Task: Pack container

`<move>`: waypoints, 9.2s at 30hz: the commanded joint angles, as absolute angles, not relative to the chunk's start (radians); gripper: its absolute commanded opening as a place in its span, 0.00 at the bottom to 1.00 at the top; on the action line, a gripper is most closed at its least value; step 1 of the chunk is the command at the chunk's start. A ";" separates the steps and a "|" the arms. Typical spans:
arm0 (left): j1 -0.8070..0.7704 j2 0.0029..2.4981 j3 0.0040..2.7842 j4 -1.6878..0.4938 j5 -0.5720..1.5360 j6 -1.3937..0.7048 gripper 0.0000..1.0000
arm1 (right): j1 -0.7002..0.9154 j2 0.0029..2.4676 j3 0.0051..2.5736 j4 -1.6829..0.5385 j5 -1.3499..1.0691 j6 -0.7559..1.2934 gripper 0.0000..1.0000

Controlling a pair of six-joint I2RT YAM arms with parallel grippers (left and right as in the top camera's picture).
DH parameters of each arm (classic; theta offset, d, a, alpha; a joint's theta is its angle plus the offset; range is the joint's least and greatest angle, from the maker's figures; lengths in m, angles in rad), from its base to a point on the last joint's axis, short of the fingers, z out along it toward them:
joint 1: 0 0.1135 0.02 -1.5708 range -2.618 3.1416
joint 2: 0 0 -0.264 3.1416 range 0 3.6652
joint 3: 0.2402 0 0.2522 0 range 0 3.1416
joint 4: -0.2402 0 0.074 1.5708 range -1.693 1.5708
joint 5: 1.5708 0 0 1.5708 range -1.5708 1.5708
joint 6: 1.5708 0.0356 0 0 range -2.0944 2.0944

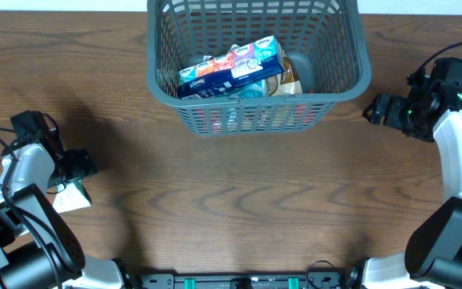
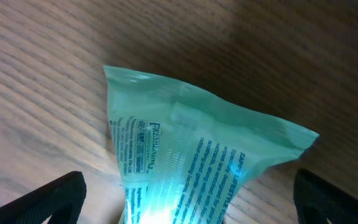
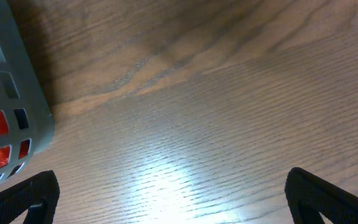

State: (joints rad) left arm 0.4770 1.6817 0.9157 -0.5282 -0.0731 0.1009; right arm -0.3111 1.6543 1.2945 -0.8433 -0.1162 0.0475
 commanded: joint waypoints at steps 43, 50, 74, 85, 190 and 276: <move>0.186 1.367 1.530 -0.650 0.329 0.051 0.06 | -0.306 1.654 1.293 -0.837 -0.124 0.036 0.99; -0.009 1.429 1.792 -0.632 0.328 0.241 0.06 | -0.306 1.654 1.293 -0.837 -0.123 0.035 0.99; -0.451 1.912 2.005 -0.643 0.191 1.089 0.06 | -0.307 1.654 1.293 -0.838 -0.124 0.017 0.99; -0.457 1.952 2.005 -0.643 0.189 1.092 0.52 | -0.307 1.654 1.293 -0.837 -0.124 0.017 0.99; -0.036 0.448 0.597 -0.355 0.215 0.102 0.99 | 0.252 0.501 0.584 -0.818 0.290 0.283 0.99; -0.042 0.449 0.597 -0.359 0.119 0.101 0.99 | 0.025 0.005 0.005 -0.072 0.059 0.007 0.99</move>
